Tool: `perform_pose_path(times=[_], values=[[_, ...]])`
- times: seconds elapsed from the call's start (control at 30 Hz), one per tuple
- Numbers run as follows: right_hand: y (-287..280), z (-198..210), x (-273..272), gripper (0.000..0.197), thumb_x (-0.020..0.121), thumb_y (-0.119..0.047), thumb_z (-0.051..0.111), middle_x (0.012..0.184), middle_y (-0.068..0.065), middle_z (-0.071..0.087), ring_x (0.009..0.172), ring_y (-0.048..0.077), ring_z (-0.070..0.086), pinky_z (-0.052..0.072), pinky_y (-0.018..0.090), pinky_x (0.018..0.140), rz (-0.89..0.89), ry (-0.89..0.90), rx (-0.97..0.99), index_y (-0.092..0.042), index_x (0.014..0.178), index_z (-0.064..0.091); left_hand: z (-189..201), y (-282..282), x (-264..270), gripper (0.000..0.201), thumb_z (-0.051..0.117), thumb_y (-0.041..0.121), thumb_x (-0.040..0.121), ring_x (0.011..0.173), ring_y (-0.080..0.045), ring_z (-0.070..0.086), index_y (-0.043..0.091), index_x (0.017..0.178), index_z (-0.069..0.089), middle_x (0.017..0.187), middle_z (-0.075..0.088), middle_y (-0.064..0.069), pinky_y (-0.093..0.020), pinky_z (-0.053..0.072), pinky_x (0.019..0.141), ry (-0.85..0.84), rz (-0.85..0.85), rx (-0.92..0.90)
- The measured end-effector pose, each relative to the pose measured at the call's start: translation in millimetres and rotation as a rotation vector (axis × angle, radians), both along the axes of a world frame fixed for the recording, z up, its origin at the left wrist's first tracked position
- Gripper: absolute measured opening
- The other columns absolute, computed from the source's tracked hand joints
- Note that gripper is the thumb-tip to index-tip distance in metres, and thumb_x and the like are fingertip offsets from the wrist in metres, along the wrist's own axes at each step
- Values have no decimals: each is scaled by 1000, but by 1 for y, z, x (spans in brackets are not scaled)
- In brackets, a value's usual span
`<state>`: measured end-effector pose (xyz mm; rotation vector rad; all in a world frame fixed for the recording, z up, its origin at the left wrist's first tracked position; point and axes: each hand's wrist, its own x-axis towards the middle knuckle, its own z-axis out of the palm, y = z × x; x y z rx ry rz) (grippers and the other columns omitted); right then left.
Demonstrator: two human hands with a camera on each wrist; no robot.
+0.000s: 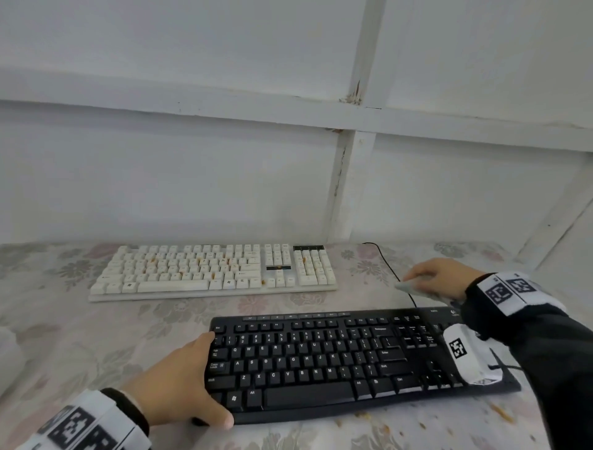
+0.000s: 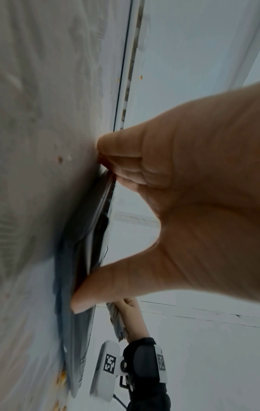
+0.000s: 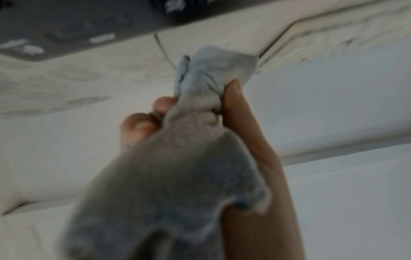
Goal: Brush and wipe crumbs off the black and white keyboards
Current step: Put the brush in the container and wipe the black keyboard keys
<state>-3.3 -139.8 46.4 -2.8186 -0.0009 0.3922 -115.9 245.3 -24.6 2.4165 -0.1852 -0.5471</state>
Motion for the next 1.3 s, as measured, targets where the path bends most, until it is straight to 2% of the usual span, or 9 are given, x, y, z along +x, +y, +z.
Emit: perform_pose_path(times=[0.03, 0.1, 0.2, 0.33, 0.5, 0.77, 1.07, 1.13, 1.3], values=[[-6, -2, 2, 21, 91, -35, 60, 66, -6, 61, 43, -4, 52, 36, 7, 45, -21, 21, -48, -21, 104, 69, 0, 1, 0, 93, 80, 44, 44, 105, 1, 48, 35, 123, 32, 115, 47, 22, -15, 43, 86, 6, 2, -6], [-15, -15, 7, 22, 89, -40, 61, 88, -4, 69, 74, 6, 63, 44, 15, 63, -22, 78, -181, -26, 103, 70, -1, 1, 1, 97, 78, 45, 41, 106, 1, 48, 35, 126, 33, 117, 48, 22, -16, 43, 89, 5, 10, -13], [-21, -33, 12, 22, 95, -29, 49, 114, -2, 65, 102, 16, 59, 42, 23, 83, 37, 99, -277, -27, 110, 65, 0, 0, 1, 93, 80, 41, 46, 106, 1, 49, 36, 126, 33, 117, 48, 21, -17, 45, 89, 1, 16, -12], [-36, -36, 15, 29, 97, -17, 41, 119, -5, 58, 113, 17, 55, 40, 24, 93, 39, 122, -364, -27, 116, 61, 0, 0, 1, 95, 81, 42, 47, 106, 1, 51, 38, 127, 31, 118, 48, 22, -17, 45, 89, 24, 22, -18], [-52, -32, 23, 16, 95, -25, 47, 126, -1, 60, 114, 19, 56, 42, 27, 97, 19, 125, -524, -30, 100, 61, 1, -1, 0, 90, 83, 35, 54, 102, 0, 54, 39, 124, 28, 115, 51, 20, -14, 47, 81, 34, 30, -19], [-48, -43, 19, 39, 97, -10, 38, 140, 1, 48, 125, 19, 49, 36, 25, 100, 56, 103, -425, -29, 124, 59, -4, 3, 1, 104, 82, 47, 40, 107, 0, 51, 34, 130, 31, 119, 49, 21, -20, 45, 92, 27, 39, -2], [-39, -24, 24, 30, 98, -30, 46, 126, 4, 60, 107, 19, 58, 42, 27, 95, -42, 118, -626, -16, 121, 61, 1, -1, -2, 90, 86, 37, 56, 104, 1, 49, 37, 119, 22, 113, 47, 22, -11, 42, 82, 0, 43, 35], [-8, -16, 19, 32, 96, -39, 48, 118, 1, 63, 98, 15, 59, 44, 26, 88, 24, 40, -525, -19, 116, 63, 0, 0, -1, 89, 86, 37, 55, 105, 0, 49, 36, 121, 25, 116, 49, 19, -14, 42, 86, 2, 40, 33], [111, -3, -19, 29, 97, -35, 45, 101, -9, 63, 68, 4, 53, 41, 14, 61, 281, 1, -96, -24, 119, 61, -2, 3, 0, 90, 87, 35, 53, 104, -2, 51, 34, 121, 28, 114, 52, 17, -19, 44, 90, 30, 57, 6]])
